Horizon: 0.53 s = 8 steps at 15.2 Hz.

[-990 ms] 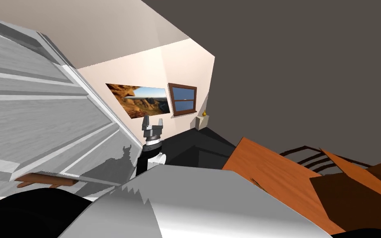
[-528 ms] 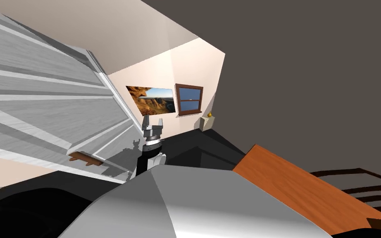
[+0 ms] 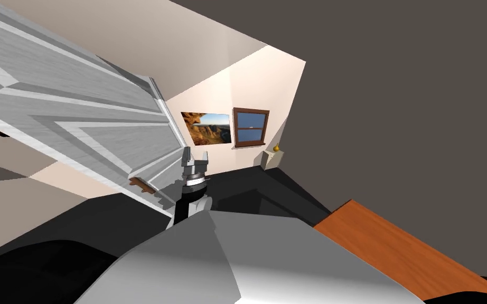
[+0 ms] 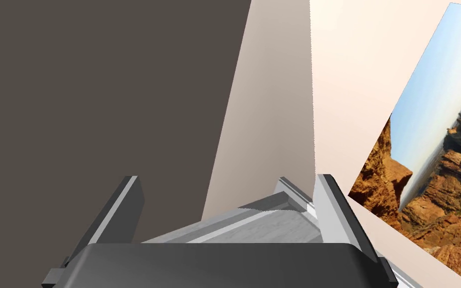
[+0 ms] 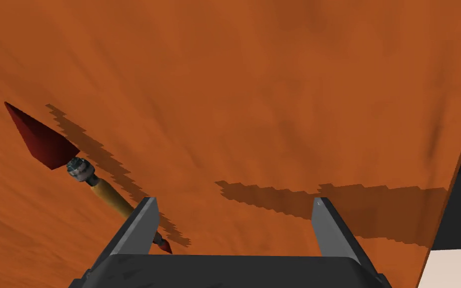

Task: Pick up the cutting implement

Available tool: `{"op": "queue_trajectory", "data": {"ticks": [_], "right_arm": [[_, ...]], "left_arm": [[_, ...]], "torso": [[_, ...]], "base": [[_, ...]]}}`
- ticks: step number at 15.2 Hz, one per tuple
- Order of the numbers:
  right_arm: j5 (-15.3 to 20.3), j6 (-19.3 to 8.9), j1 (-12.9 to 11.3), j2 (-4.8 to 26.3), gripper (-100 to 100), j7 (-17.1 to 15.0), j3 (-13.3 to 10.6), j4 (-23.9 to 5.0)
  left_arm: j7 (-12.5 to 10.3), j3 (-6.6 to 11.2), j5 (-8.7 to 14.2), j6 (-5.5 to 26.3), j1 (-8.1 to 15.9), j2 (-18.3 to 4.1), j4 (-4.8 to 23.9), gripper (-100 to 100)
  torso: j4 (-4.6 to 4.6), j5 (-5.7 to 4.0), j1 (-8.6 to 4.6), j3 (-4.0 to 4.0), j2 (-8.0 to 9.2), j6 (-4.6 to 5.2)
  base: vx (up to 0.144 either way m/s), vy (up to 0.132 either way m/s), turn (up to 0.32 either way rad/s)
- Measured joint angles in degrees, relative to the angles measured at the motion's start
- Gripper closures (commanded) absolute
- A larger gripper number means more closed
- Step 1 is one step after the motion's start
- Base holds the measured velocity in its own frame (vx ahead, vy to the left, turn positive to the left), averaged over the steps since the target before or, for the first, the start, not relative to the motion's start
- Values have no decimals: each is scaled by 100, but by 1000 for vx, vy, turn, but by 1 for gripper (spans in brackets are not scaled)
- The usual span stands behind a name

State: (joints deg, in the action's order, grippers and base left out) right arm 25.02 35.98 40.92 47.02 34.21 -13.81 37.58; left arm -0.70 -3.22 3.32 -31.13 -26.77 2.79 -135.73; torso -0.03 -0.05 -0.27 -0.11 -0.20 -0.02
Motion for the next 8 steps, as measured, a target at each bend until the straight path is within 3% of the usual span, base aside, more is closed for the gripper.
{"op": "queue_trajectory", "data": {"ticks": [4,5,7,8], "right_arm": [[132,32,-61,-5,-100,180,-141,-602],[179,-1,-4,42,-100,190,-207,-637],[268,58,-149,-41,-100,326,-302,-1119],[320,-34,-64,-43,-100,349,-377,-1063]], "left_arm": [[0,0,0,0,0,0,0,0],[0,0,0,0,1,0,0,0],[0,0,0,0,0,0,0,0],[0,0,0,0,0,-1,0,0]], "torso": [[0,1,0,0,1,-2],[0,1,-6,0,1,-6],[0,-2,-12,0,-1,-2],[0,-3,-18,-1,-3,-3]], "base": [[16,-60,336],[14,-81,252],[20,-102,352],[35,-109,324]]}}
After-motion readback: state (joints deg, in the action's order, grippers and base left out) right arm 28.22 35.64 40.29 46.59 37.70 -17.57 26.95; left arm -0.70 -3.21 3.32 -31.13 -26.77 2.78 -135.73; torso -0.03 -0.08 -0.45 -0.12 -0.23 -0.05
